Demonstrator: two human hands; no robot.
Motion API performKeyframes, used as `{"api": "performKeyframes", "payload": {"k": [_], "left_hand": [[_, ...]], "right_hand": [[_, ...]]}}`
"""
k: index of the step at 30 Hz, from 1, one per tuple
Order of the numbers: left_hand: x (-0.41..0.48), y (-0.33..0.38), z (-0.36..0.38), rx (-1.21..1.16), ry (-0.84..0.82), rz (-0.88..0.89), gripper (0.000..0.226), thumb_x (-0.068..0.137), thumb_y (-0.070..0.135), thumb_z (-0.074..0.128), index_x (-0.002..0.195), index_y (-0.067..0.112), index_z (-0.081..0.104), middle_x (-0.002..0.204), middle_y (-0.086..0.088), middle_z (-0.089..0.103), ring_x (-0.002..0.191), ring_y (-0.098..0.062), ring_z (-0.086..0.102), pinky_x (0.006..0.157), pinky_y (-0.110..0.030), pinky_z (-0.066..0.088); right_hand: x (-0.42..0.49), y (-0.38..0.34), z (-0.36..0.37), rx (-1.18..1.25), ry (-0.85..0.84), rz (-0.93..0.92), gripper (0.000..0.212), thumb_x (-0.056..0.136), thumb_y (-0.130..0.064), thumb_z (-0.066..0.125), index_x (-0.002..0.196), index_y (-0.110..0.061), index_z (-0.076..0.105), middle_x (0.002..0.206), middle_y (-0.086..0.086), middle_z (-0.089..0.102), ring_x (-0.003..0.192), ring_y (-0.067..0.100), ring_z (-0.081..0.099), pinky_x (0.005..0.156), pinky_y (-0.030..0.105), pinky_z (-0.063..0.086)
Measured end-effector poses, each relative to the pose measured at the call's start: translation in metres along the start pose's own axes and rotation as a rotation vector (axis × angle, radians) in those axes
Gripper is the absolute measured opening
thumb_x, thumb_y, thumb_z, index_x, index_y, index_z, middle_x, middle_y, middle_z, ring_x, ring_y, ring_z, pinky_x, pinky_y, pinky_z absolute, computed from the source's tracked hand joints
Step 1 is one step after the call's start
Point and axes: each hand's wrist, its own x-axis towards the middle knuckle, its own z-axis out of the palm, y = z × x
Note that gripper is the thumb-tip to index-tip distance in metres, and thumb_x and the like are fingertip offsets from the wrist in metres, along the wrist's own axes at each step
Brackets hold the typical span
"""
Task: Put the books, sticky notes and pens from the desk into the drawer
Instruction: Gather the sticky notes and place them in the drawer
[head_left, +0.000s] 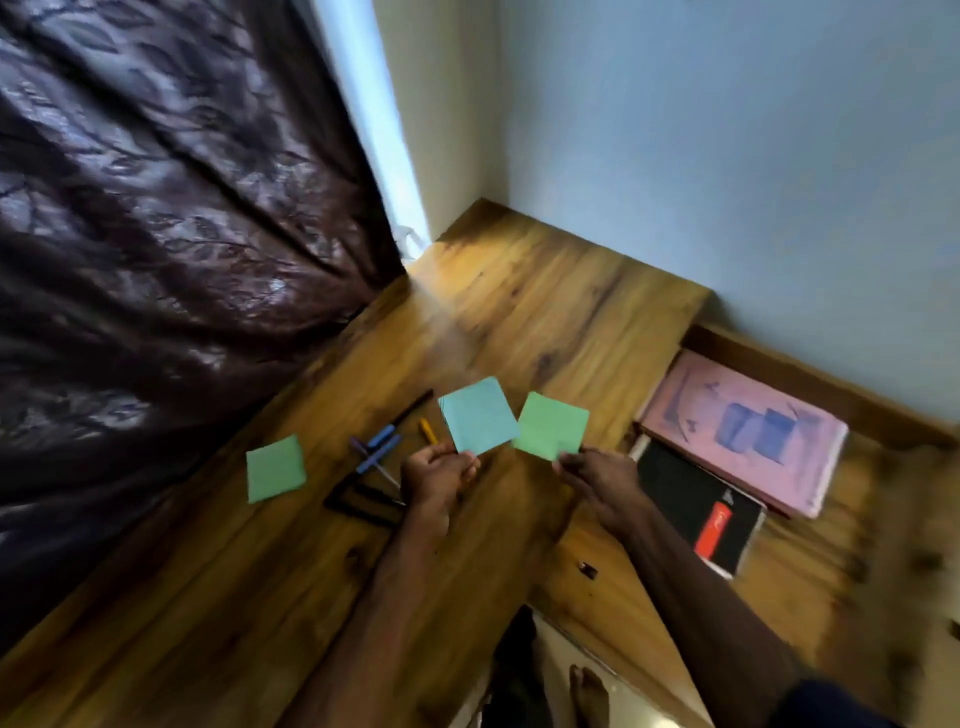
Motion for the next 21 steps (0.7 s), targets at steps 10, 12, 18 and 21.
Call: {"api": "performKeyframes", "payload": {"k": [10,12,18,21], "left_hand": [[-0.106,-0.072,0.095,0.049,-0.329,-0.119,0.041,0.083,-0.011,0.074,0.121,-0.011,0.057,0.092,-0.021,0.073,0.071,-0.02,0.073,0.06,-0.022,0.06],[-0.125,-0.087,0.11,0.104,-0.382,-0.156,0.042,0.081,-0.008,0.077,0.12,-0.006,0.06,0.096,-0.019,0.074,0.082,-0.024,0.074,0.067,-0.026,0.061],[-0.158,-0.123,0.136,0.174,-0.422,-0.265,0.04,0.078,-0.01,0.078,0.114,-0.003,0.062,0.102,-0.021,0.074,0.092,-0.029,0.075,0.081,-0.036,0.063],[-0.164,-0.134,0.141,0.265,-0.427,-0.267,0.041,0.079,-0.005,0.08,0.116,0.001,0.064,0.104,-0.017,0.074,0.093,-0.026,0.075,0.08,-0.035,0.063]], "right_hand": [[-0.038,0.026,-0.161,0.108,0.306,-0.042,0.031,0.095,0.012,0.052,0.123,0.001,0.057,0.099,0.022,0.07,0.069,0.031,0.071,0.054,0.033,0.061],[-0.039,0.036,-0.191,0.049,0.415,-0.046,0.036,0.093,0.012,0.054,0.128,0.003,0.057,0.087,0.017,0.07,0.07,0.034,0.072,0.07,0.043,0.063],[-0.028,0.035,-0.254,0.092,0.627,-0.08,0.034,0.092,0.012,0.048,0.124,0.007,0.06,0.098,0.023,0.072,0.046,0.015,0.066,0.039,0.022,0.051],[-0.018,0.028,-0.273,0.138,0.666,-0.067,0.035,0.097,0.007,0.05,0.132,0.005,0.053,0.112,0.023,0.067,0.079,0.027,0.073,0.071,0.035,0.06]]}}
